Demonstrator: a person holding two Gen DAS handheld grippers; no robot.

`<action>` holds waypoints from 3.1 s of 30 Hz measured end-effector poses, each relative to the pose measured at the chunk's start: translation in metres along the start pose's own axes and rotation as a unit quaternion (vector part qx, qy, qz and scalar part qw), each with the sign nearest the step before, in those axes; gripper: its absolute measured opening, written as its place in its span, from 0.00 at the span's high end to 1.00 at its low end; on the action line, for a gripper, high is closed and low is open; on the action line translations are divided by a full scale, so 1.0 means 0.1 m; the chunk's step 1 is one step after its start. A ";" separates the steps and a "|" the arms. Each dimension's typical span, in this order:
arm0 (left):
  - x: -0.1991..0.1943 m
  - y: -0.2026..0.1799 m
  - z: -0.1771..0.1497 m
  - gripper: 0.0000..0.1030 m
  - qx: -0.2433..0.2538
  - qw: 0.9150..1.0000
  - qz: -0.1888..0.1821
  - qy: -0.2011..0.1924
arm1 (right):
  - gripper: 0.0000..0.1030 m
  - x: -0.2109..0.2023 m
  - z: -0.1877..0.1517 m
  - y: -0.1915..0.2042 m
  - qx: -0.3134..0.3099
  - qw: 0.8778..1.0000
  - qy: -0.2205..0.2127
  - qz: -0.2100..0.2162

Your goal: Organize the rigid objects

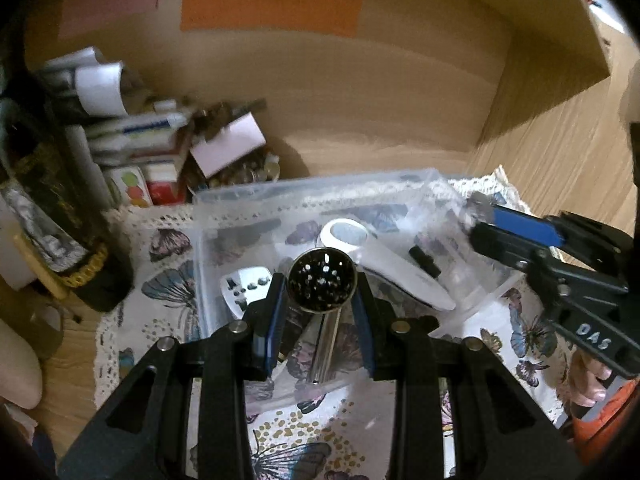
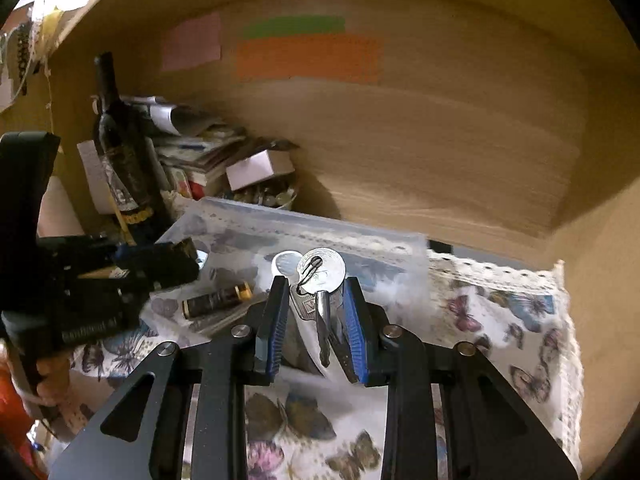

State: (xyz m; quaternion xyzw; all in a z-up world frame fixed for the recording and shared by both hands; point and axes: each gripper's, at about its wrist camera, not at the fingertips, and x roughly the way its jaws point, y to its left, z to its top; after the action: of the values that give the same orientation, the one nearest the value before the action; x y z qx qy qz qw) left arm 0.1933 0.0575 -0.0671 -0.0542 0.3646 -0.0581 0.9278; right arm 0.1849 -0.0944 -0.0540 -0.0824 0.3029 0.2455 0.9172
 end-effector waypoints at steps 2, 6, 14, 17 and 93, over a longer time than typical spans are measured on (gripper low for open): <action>0.08 0.01 -0.01 0.69 0.000 1.000 0.002 0.010 | 0.75 0.16 0.00 0.02 -0.002 1.000 0.016 0.008; 0.14 0.02 -0.04 0.69 0.001 1.000 0.011 0.018 | 0.75 0.46 -0.06 0.07 -0.007 0.998 0.055 0.017; -0.02 -0.04 -0.05 0.62 0.009 1.000 0.014 -0.005 | 0.72 0.35 -0.02 0.03 -0.005 0.998 0.054 0.011; -0.21 -0.08 -0.04 0.58 0.011 0.999 0.018 -0.030 | 0.68 0.14 0.02 0.02 0.001 1.000 0.030 0.007; -1.84 -0.56 -0.45 0.00 0.022 0.969 0.028 -0.245 | 0.00 -1.75 -0.33 0.06 0.053 0.977 -0.205 -0.026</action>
State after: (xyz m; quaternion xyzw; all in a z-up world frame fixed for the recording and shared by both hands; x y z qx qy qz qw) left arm 0.0254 0.0265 0.0314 -0.0360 0.1267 -0.0248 0.9910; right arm 0.0431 -0.1687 0.0237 0.0104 0.1191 0.2171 0.9688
